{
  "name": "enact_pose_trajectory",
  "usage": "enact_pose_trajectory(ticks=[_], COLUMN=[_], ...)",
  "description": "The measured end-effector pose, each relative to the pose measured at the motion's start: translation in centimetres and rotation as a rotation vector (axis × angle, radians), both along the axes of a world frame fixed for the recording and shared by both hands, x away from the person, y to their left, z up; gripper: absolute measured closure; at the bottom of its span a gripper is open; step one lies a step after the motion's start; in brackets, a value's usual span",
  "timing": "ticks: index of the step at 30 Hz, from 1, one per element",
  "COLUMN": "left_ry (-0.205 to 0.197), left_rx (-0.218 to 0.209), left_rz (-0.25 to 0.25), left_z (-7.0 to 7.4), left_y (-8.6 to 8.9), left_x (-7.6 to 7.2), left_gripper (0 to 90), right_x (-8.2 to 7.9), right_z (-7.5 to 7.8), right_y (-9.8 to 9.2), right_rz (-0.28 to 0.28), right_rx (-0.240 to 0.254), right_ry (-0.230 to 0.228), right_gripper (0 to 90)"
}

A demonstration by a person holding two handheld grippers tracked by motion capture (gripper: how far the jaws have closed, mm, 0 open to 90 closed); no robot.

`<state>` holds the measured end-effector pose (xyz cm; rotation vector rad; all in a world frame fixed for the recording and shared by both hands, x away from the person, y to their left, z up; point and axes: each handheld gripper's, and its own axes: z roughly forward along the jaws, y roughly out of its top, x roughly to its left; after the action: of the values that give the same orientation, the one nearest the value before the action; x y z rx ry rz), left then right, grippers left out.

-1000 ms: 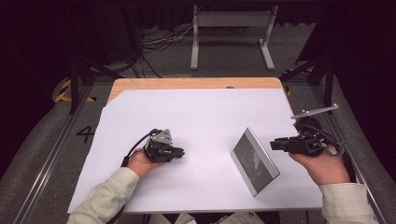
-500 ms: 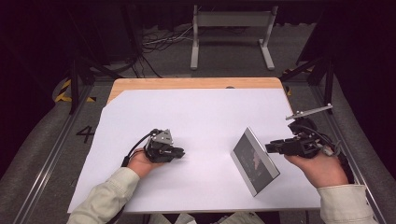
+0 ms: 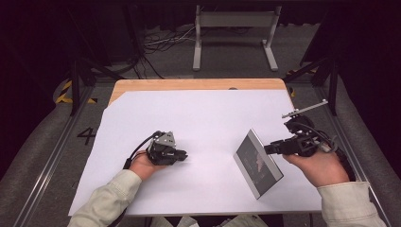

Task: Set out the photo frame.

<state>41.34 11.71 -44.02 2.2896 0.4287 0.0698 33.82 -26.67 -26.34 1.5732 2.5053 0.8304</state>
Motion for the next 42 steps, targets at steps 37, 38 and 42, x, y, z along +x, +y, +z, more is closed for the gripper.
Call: enact_pose_trajectory(ticks=[37,38,42], left_ry=[0.010,0.010,0.010], left_rx=[0.004,0.003,0.000], left_rz=[0.000,0.000,-0.001], left_z=[-0.1,-0.1,-0.1], left_y=[-0.1,-0.1,0.0], left_x=[0.1,0.1,0.1], left_gripper=[77.0,77.0,76.9], right_x=[2.1,2.1,2.3], right_z=[-3.6,-3.7,-4.3], right_y=[1.2,1.3,1.6], right_rz=[0.008,0.009,0.012], right_rx=[-0.049,-0.050,-0.060], right_ry=[0.138,0.139,0.147], right_gripper=[64.5,64.5,65.3])
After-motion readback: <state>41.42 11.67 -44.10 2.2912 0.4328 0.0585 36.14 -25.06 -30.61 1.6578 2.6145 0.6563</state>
